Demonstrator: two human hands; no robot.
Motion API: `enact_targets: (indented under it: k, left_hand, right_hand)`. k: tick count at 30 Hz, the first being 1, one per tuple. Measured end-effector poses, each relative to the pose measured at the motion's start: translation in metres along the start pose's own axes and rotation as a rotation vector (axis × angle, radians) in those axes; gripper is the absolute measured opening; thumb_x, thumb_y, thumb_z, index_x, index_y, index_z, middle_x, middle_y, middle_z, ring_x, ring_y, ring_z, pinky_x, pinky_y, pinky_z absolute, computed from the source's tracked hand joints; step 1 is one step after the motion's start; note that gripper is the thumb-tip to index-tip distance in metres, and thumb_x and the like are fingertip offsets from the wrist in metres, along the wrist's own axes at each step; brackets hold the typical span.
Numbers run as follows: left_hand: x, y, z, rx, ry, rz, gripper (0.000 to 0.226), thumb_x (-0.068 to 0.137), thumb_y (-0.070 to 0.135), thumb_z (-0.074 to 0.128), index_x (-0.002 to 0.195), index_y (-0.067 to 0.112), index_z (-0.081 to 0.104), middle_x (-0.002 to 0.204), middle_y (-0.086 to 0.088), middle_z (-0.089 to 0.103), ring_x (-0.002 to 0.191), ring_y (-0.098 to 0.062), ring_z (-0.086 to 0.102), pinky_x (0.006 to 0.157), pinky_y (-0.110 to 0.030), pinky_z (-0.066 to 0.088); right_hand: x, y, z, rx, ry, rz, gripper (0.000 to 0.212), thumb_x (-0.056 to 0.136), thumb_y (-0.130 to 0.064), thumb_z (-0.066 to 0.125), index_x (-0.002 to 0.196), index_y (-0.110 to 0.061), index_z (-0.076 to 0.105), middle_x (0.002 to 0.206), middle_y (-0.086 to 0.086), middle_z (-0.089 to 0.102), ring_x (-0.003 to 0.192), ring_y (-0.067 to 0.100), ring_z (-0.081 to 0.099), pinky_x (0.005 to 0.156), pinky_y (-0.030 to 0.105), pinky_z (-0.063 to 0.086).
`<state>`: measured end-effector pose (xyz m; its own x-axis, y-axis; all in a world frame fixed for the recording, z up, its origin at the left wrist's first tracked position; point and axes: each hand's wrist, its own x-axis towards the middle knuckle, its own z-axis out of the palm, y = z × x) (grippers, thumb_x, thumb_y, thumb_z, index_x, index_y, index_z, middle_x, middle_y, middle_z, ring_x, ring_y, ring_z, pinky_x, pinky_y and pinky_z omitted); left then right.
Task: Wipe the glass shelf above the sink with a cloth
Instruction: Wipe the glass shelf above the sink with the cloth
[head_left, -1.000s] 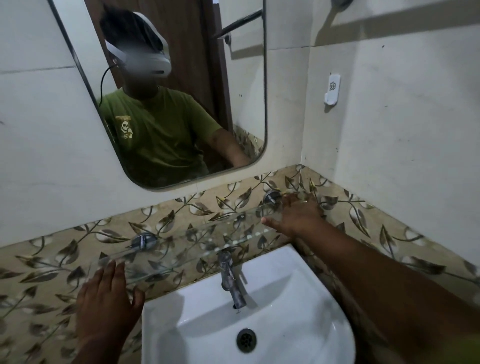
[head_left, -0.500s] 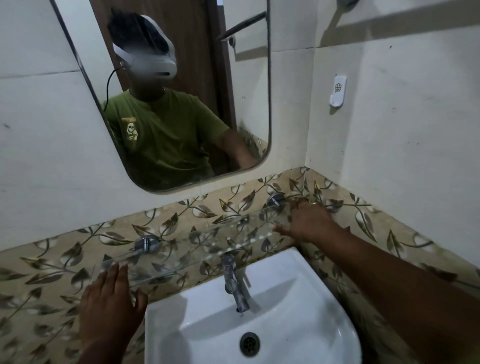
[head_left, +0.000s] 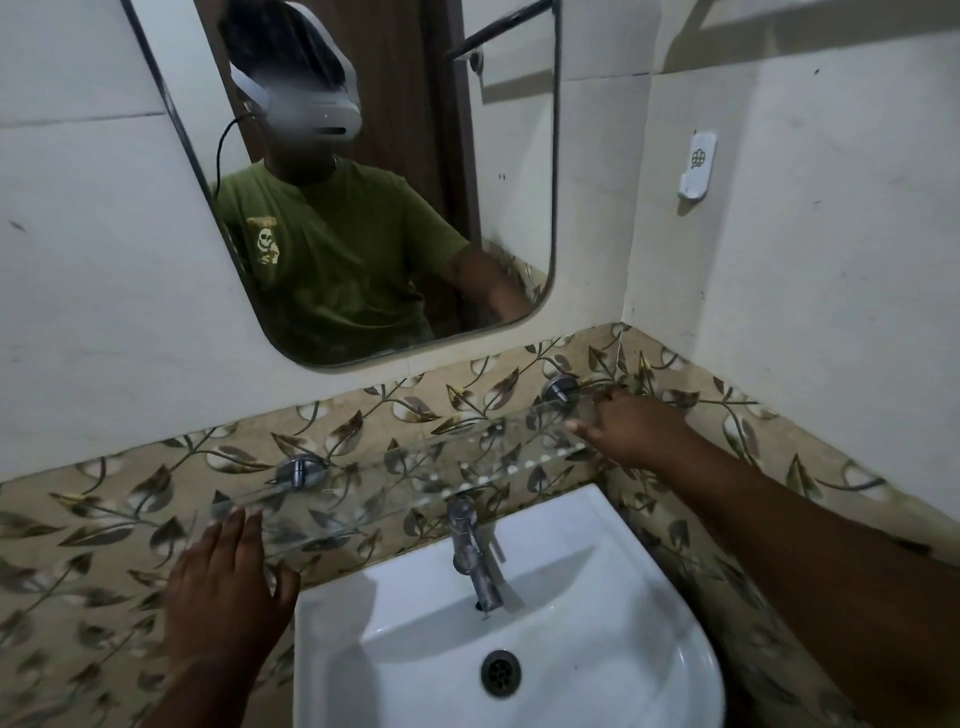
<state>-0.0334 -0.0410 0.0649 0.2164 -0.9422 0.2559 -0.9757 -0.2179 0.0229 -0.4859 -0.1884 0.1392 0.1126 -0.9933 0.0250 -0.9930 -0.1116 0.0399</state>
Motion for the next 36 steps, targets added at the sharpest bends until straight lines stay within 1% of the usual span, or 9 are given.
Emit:
enact_targets:
  k: [3, 6, 12, 18, 20, 23, 27, 30, 36]
  left_hand:
    - [-0.001, 0.000, 0.002, 0.001, 0.024, 0.010, 0.079, 0.072, 0.046, 0.043, 0.132, -0.003, 0.058, 0.137, -0.028, 0.058, 0.126, -0.047, 0.055, 0.103, -0.059, 0.038]
    - [0.000, -0.002, 0.004, 0.008, 0.030, 0.006, 0.081, 0.072, 0.048, 0.042, 0.134, -0.002, 0.056, 0.138, -0.027, 0.058, 0.127, -0.045, 0.054, 0.104, -0.058, 0.038]
    - [-0.001, -0.001, 0.003, -0.016, 0.064, 0.034, 0.079, 0.073, 0.046, 0.042, 0.133, -0.004, 0.058, 0.133, -0.029, 0.060, 0.121, -0.048, 0.057, 0.101, -0.058, 0.038]
    - [0.002, -0.007, 0.008, 0.009, 0.084, 0.043, 0.080, 0.073, 0.047, 0.046, 0.137, 0.000, 0.055, 0.137, -0.027, 0.059, 0.123, -0.046, 0.055, 0.103, -0.058, 0.038]
    - [0.002, -0.007, 0.010, 0.014, 0.088, 0.042, 0.080, 0.073, 0.047, 0.048, 0.137, -0.001, 0.054, 0.138, -0.027, 0.058, 0.124, -0.046, 0.055, 0.104, -0.058, 0.037]
    - [0.002, -0.005, 0.009, 0.026, 0.092, 0.041, 0.081, 0.072, 0.045, 0.051, 0.139, 0.000, 0.053, 0.140, -0.026, 0.057, 0.126, -0.045, 0.053, 0.106, -0.057, 0.036]
    - [-0.001, -0.005, 0.006, 0.041, 0.081, 0.037, 0.085, 0.068, 0.045, 0.056, 0.141, 0.001, 0.051, 0.144, -0.024, 0.054, 0.131, -0.043, 0.052, 0.110, -0.057, 0.035]
    - [-0.004, -0.006, 0.003, 0.063, 0.054, 0.037, 0.090, 0.066, 0.048, 0.060, 0.143, 0.002, 0.049, 0.147, -0.023, 0.051, 0.135, -0.041, 0.049, 0.111, -0.056, 0.036]
    - [-0.005, -0.007, 0.002, 0.070, 0.026, 0.042, 0.092, 0.063, 0.048, 0.060, 0.142, 0.003, 0.051, 0.145, -0.022, 0.054, 0.134, -0.041, 0.051, 0.111, -0.055, 0.037]
  right_hand:
    - [0.002, 0.001, 0.009, 0.013, 0.168, -0.040, 0.078, 0.097, -0.075, 0.020, 0.103, -0.017, 0.072, 0.112, 0.014, 0.071, 0.100, 0.029, 0.066, 0.079, 0.037, 0.049]
    - [-0.004, 0.015, 0.022, -0.021, 0.299, -0.046, 0.070, 0.095, -0.073, 0.020, 0.065, -0.021, 0.056, 0.069, 0.004, 0.063, 0.068, 0.024, 0.064, 0.063, 0.033, 0.048]
    - [0.002, 0.018, 0.020, -0.097, 0.526, -0.160, 0.075, 0.102, -0.064, 0.034, 0.054, -0.014, 0.062, 0.049, 0.005, 0.056, 0.042, 0.023, 0.051, 0.051, 0.028, 0.041]
    - [-0.076, -0.054, 0.036, 0.489, 0.827, -0.335, 0.039, 0.104, -0.040, 0.054, 0.095, -0.013, 0.080, 0.084, 0.001, 0.077, 0.067, 0.013, 0.070, 0.066, 0.022, 0.055]
    - [-0.120, -0.110, 0.057, 0.966, 0.614, -0.299, 0.047, 0.099, -0.053, 0.058, 0.085, -0.014, 0.080, 0.073, 0.000, 0.073, 0.059, 0.012, 0.067, 0.057, 0.026, 0.055]
    - [-0.157, -0.189, 0.087, 1.830, 0.049, 0.126, 0.068, 0.083, -0.068, 0.067, 0.080, -0.001, 0.078, 0.062, 0.019, 0.066, 0.051, 0.028, 0.059, 0.046, 0.027, 0.047]
    - [-0.132, -0.255, 0.111, 2.434, -0.440, 0.654, 0.066, 0.102, -0.054, 0.048, 0.100, 0.006, 0.075, 0.096, 0.031, 0.073, 0.099, 0.043, 0.066, 0.092, 0.050, 0.053]
    - [-0.098, -0.285, 0.097, 2.669, -0.542, 0.956, 0.057, 0.102, -0.054, 0.050, 0.107, -0.001, 0.070, 0.098, 0.025, 0.074, 0.108, 0.041, 0.063, 0.095, 0.050, 0.050]
    - [-0.054, -0.320, 0.053, 2.738, -0.568, 0.797, 0.059, 0.097, -0.058, 0.045, 0.124, -0.012, 0.070, 0.125, 0.021, 0.068, 0.120, 0.039, 0.060, 0.113, 0.053, 0.037]
